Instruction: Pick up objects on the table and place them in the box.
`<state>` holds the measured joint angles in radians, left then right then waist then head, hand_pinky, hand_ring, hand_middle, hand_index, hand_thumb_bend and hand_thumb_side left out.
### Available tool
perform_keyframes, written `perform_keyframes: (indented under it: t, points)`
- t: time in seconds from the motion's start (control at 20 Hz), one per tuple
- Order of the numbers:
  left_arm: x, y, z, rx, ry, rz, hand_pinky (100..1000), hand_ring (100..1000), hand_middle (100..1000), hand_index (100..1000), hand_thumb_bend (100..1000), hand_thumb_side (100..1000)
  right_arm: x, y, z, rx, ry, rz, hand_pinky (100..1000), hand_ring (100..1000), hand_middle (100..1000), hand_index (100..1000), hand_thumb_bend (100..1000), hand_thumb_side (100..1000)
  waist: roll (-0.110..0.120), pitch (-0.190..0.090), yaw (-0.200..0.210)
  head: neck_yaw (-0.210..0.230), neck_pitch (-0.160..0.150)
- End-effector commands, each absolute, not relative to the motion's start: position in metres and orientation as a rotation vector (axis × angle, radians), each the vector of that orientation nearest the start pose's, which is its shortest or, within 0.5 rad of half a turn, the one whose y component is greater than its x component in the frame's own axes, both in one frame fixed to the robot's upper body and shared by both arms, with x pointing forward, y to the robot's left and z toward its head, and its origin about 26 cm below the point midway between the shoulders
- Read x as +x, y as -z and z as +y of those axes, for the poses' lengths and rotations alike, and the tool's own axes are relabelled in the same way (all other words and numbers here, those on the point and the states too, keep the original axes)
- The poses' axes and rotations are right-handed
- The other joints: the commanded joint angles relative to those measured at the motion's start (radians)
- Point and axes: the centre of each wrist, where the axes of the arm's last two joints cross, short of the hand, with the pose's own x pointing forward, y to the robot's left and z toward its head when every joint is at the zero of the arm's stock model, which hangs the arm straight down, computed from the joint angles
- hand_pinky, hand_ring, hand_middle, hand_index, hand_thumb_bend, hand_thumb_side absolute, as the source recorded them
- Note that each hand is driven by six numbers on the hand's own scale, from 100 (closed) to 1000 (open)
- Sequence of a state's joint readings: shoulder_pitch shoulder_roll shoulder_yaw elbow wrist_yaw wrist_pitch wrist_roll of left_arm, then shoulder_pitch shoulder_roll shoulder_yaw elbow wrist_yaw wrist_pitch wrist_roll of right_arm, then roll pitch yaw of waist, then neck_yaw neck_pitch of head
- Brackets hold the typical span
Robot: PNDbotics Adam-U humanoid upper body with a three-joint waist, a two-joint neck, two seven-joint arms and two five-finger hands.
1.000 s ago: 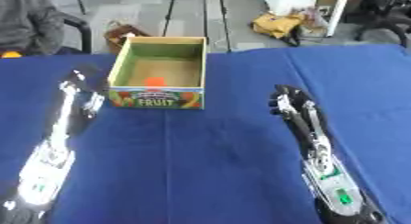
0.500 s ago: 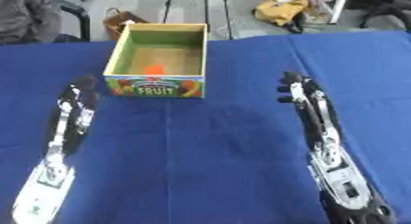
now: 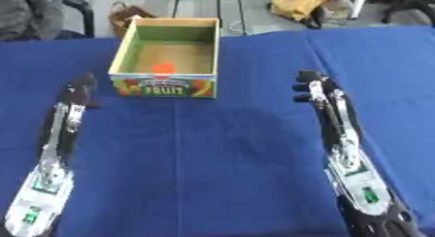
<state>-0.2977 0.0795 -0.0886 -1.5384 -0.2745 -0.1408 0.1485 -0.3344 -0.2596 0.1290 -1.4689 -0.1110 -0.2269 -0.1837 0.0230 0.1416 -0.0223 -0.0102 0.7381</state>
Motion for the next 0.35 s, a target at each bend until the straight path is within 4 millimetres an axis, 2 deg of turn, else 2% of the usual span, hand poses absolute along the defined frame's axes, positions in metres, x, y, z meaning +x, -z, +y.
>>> perform_keyframes:
  t: [0.05,0.35]
  points:
    - [0.3456,-0.0745,0.2083,0.209,0.276,-2.011,689,868,868,794,531,1000,0.3577,-0.0780,-0.2496,-0.076,-0.123,-2.041,632,689,674,699,100,782,0.000,-0.016,0.003,0.001,0.010]
    - [0.3444,-0.0757,0.2138,0.114,0.222,-1.997,688,866,862,763,513,1000,0.3566,-0.0770,-0.2490,-0.072,-0.118,-2.038,631,682,666,636,100,780,0.002,-0.019,0.006,0.002,0.003]
